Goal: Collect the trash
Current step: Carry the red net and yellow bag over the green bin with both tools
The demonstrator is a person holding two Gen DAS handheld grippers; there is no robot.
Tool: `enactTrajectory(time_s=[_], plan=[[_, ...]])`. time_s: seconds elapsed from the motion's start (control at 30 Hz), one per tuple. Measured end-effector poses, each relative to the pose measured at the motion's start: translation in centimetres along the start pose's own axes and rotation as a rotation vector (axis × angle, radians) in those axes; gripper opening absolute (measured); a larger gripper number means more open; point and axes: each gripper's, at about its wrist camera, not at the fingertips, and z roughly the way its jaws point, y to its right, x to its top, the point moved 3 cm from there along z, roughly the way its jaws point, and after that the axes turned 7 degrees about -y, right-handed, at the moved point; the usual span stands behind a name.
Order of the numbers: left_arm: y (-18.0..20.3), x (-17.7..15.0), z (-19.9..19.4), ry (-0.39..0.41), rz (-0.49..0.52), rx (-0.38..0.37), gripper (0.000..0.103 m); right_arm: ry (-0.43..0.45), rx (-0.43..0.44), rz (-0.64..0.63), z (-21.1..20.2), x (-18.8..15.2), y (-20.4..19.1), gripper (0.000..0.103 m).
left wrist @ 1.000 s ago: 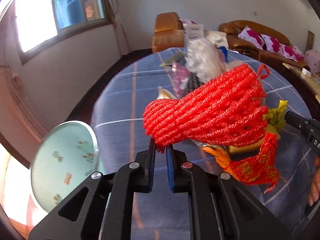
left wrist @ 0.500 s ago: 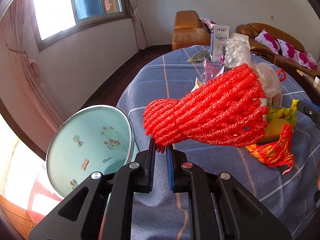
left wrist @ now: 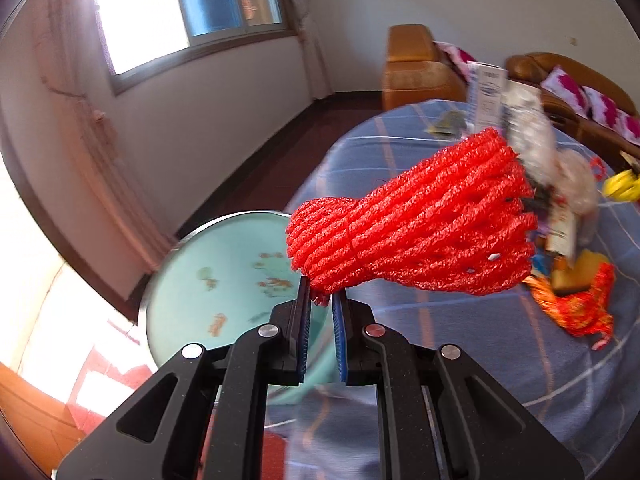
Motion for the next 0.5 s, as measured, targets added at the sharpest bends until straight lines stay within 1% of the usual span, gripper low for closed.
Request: enactTrajectory(time_s=[0.1,0.17,0.33,0.5], plan=[[-1.7,-0.1,0.4,-0.010,-0.031,0.024,0.011,0.018,0.048,-0.022,-0.1,1.0,-1.8,0.026],[-2.7,-0.1,0.8,-0.019,-0.049,0.034,0.011,0.009,0.081,-0.049,0.7,1.6,-3.4,0.026],[-5.0,-0.3,1.3,-0.039,-0.090,0.077,0.011,-0.030,0.157,-0.137,4.2,2.9,-8.7,0.026],[-7.4,-0.5,1.7,-0.051,-0.119,0.143,0.011,-0.056,0.188,-0.198,7.6,3.5,-12.5,0.026]])
